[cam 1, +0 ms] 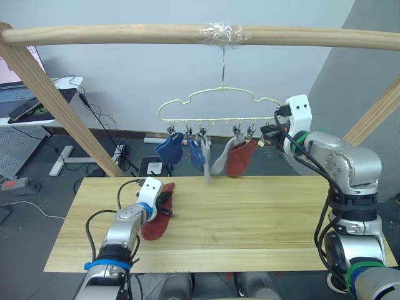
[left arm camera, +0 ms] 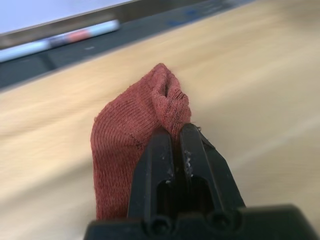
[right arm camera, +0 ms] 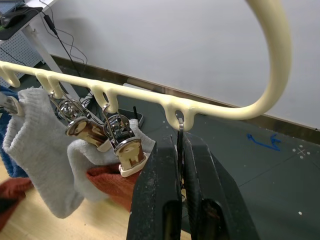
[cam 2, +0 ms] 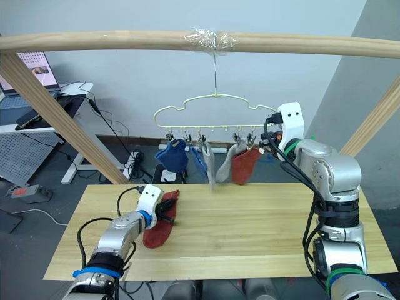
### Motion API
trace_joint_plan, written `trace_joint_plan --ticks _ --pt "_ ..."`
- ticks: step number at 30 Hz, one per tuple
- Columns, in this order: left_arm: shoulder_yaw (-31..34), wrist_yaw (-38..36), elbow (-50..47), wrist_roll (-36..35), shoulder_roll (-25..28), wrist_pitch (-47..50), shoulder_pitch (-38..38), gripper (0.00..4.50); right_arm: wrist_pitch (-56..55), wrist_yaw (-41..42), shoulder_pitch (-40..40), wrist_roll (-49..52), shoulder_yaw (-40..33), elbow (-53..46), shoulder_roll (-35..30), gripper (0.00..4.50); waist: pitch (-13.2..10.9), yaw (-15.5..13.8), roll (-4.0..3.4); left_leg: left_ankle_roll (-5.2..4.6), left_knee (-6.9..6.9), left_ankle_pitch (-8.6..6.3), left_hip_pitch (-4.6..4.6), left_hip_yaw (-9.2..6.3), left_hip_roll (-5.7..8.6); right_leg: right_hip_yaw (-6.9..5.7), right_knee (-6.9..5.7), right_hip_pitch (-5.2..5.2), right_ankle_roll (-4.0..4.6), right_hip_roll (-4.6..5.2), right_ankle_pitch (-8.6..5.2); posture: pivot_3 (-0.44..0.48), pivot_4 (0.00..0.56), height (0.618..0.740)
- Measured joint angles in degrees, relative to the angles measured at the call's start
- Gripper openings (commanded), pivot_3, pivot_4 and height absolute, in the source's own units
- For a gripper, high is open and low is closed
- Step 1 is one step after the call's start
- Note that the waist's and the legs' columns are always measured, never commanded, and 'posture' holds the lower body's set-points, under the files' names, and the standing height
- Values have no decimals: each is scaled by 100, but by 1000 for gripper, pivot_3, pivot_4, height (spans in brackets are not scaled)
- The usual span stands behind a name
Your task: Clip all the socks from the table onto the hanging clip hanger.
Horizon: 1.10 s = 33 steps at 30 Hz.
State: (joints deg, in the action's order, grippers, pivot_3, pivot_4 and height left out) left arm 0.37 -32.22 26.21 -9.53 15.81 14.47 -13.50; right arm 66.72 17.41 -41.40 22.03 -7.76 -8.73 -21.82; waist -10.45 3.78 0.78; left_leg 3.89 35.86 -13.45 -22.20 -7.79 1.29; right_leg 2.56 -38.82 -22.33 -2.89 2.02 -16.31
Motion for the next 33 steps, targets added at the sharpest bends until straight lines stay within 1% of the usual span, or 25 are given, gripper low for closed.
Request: trace_joint_plan --ticks 2,3,4,6,7,8,9,10,12,16,18,24,28,33 --pt "-21 -164 -424 -211 -185 34 154 16 178 -9 -66 75 -116 11 18 0 -1 -5 2 0 1 0 -7 -3 -1 -3 0 -4 0 2 0 -100 143 740" --pt "-13 -258 -813 -413 -284 114 239 16 422 -33 -135 181 -291 18 70 0 -1 -5 2 0 2 0 -16 -6 -3 -5 0 -9 1 2 0 -104 140 740" --pt "-13 -284 -923 -461 -312 133 257 16 490 -41 -161 200 -338 22 86 0 -1 -5 1 0 3 0 -19 -7 -3 -5 -1 -12 1 2 0 -114 134 740" --pt "-56 -448 -1597 -752 -437 168 144 16 810 -116 -318 315 -529 30 130 0 1 -15 0 1 4 1 -20 -4 0 -5 -3 -16 1 -1 1 -121 131 740" --pt "-63 -484 -1907 -846 -472 217 239 16 1291 -193 -476 404 -911 46 393 0 1 24 -1 1 3 1 -22 4 -2 1 -4 -23 1 -2 1 -124 129 740" --pt "-284 -538 -2556 -955 -653 229 319 16 2108 -407 -843 451 -1642 62 742 0 3 79 -6 1 4 1 -34 3 0 4 -8 -30 2 2 1 -124 129 740" --pt "-477 -578 -2918 -1006 -771 222 307 16 2383 -564 -996 519 -1925 62 882 0 3 91 -5 1 8 1 -41 1 1 0 -5 -32 2 2 2 -128 128 740" --pt "-638 -600 -3110 -1023 -856 216 289 16 2479 -696 -1035 610 -2050 62 964 0 4 92 -6 1 8 1 -41 2 2 1 -5 -32 2 2 2 -131 126 740" --pt "-909 -607 -3292 -957 -919 158 199 16 2535 -1013 -1038 829 -2269 72 1176 0 4 108 -6 1 6 1 -41 3 3 1 -7 -35 2 0 2 -136 126 740" --pt "-1241 -530 -3320 -703 -1010 -43 31 16 2534 -1727 -1055 1362 -2649 149 1346 0 6 139 -9 -1 8 2 -40 7 3 5 -13 -36 2 -4 2 -140 130 740" --pt "-1377 -411 -3207 -470 -1105 -258 -181 16 2534 -2141 -1113 1697 -2788 202 1441 0 6 140 -9 -2 12 2 -40 10 3 6 -14 -36 2 -5 2 -140 130 740" --pt "-1717 -89 -2563 441 -1090 -1230 -551 16 2534 -3234 -1129 2644 -3031 384 1558 0 7 152 -11 -4 11 3 -40 10 3 9 -14 -35 2 -8 2 -153 140 740" --pt "-1755 49 -2219 681 -1111 -1507 -674 16 2534 -3861 -1136 3219 -3134 507 1555 0 6 183 -11 -5 10 3 -43 10 2 8 -13 -36 1 -8 2 -155 143 740" --pt "-1744 219 -1970 763 -1231 -1632 -845 16 2534 -4481 -1145 3909 -3131 673 1484 0 6 211 -11 -6 12 3 -46 9 3 7 -14 -36 1 -8 1 -156 145 740"
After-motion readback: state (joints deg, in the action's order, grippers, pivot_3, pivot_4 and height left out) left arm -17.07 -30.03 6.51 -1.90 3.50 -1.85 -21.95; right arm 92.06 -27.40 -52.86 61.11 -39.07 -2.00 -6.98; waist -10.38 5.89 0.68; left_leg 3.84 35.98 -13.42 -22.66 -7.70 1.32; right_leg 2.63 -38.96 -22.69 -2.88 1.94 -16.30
